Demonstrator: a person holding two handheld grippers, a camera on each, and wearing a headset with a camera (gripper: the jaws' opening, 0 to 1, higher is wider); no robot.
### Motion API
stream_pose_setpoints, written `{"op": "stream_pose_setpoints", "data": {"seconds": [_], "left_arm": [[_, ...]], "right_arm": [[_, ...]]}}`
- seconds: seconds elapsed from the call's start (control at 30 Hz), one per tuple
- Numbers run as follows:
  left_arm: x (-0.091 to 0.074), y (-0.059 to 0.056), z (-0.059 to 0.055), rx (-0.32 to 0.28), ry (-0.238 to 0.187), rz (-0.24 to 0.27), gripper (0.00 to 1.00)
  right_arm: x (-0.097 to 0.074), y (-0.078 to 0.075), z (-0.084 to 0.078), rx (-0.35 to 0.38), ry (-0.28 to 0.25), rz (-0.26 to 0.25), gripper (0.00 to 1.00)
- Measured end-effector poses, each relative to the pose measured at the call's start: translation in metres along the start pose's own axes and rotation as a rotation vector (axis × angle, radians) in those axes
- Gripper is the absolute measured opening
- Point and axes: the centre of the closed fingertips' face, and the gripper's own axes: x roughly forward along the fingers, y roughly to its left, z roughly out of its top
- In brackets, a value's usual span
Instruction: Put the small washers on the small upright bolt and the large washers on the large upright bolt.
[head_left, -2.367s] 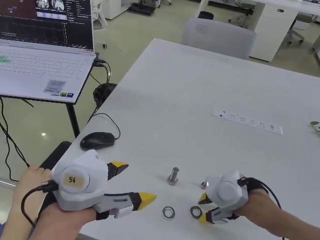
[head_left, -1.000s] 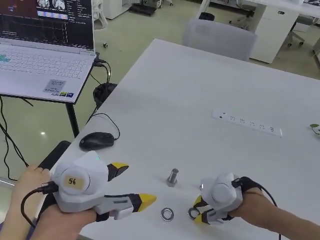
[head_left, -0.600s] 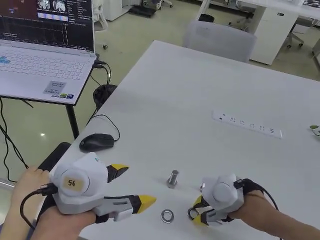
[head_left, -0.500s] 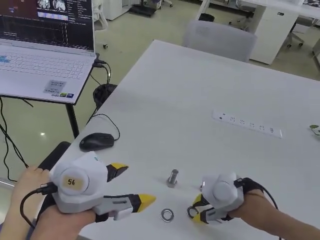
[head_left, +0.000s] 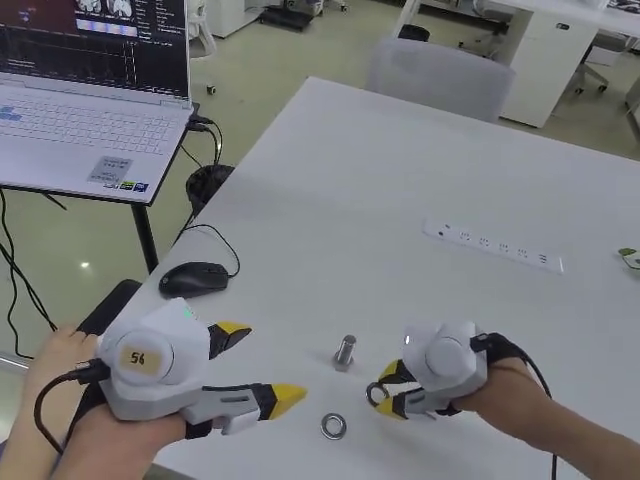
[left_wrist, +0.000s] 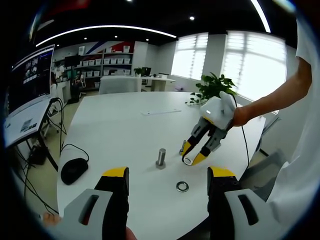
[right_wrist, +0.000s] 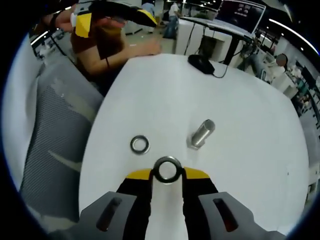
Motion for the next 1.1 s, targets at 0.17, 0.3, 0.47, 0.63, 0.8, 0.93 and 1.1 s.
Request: {"op": "stream_pose_setpoints", "data": {"seconds": [0.17,0.3,0.47,0.63,0.8,0.93,1.1], "left_arm": [[0.001,-0.003,0.001,0.001,-0.002,-0.005,0.63],[0.002,-0.003,0.001,0.002,-0.004,-0.007,0.63],[0.003,-0.003,0.002,0.003,-0.005,-0.007,0.63],[0.003,-0.003,0.003,0.003,-0.005,-0.006,0.63],[0.002,-0.002,0.002,0.001,-0.006,-0.004,0.63],[0.001,-0.003,0.002,0.001,-0.005,-0.004,0.63],[0.0,-0.001,0.002,0.0,-0.007,-0.002,0.63]], "right_arm": [[-0.008,-0.015,0.014,-0.003,-0.024,-0.029,0.23],[-0.011,-0.025,0.024,-0.008,-0.036,-0.045,0.23],[-0.008,-0.037,0.038,-0.008,-0.047,-0.057,0.23],[-0.003,-0.042,0.052,-0.021,-0.051,-0.056,0.23],[0.003,-0.047,0.056,-0.034,-0.039,-0.048,0.23],[0.005,-0.049,0.057,-0.04,-0.024,-0.044,0.24],[0.007,-0.05,0.055,-0.046,-0.009,-0.035,0.24]]}}
